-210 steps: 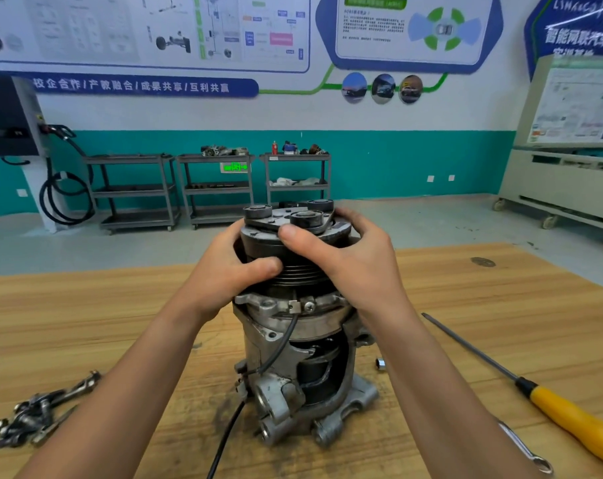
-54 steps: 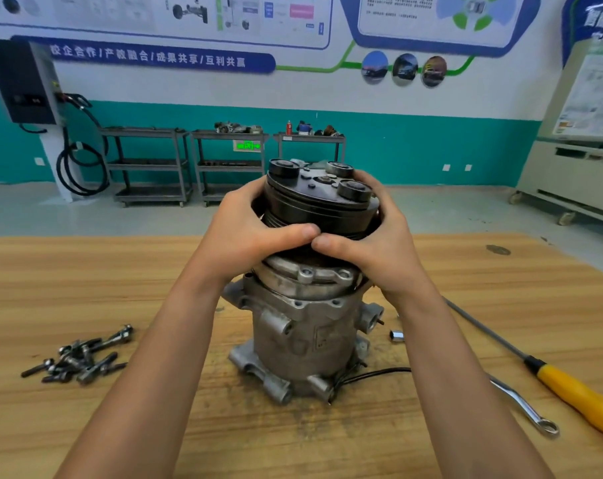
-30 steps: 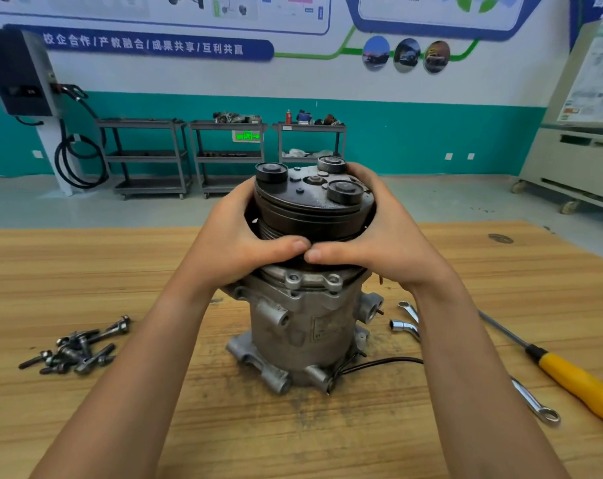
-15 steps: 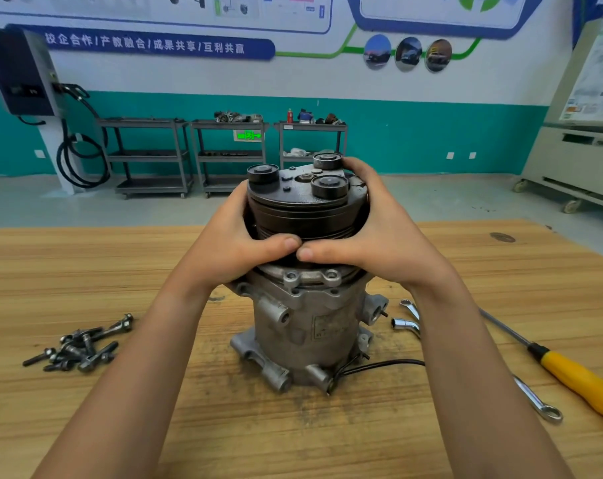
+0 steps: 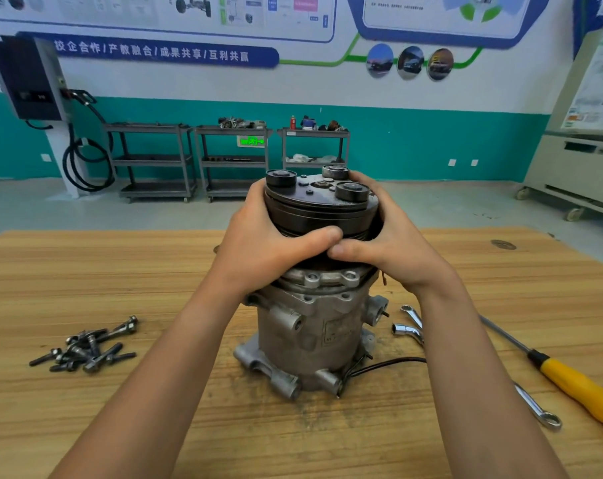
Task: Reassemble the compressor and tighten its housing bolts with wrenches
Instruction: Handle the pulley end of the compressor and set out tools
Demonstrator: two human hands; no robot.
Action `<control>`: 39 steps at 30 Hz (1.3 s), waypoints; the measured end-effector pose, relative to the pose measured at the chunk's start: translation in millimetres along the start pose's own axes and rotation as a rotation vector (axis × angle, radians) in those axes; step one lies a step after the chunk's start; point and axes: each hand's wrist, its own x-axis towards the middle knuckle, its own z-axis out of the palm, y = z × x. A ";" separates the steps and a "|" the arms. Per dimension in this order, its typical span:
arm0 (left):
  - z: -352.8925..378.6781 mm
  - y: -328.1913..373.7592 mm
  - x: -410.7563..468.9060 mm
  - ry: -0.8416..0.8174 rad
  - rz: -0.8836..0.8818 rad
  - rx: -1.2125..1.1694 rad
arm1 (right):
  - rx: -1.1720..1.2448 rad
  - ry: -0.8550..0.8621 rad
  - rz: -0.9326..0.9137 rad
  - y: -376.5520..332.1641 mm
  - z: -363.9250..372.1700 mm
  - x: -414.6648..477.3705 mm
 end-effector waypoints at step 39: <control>-18.8 -17.0 42.2 -0.482 0.156 -0.170 | -0.344 0.281 0.121 -40.4 27.1 -21.2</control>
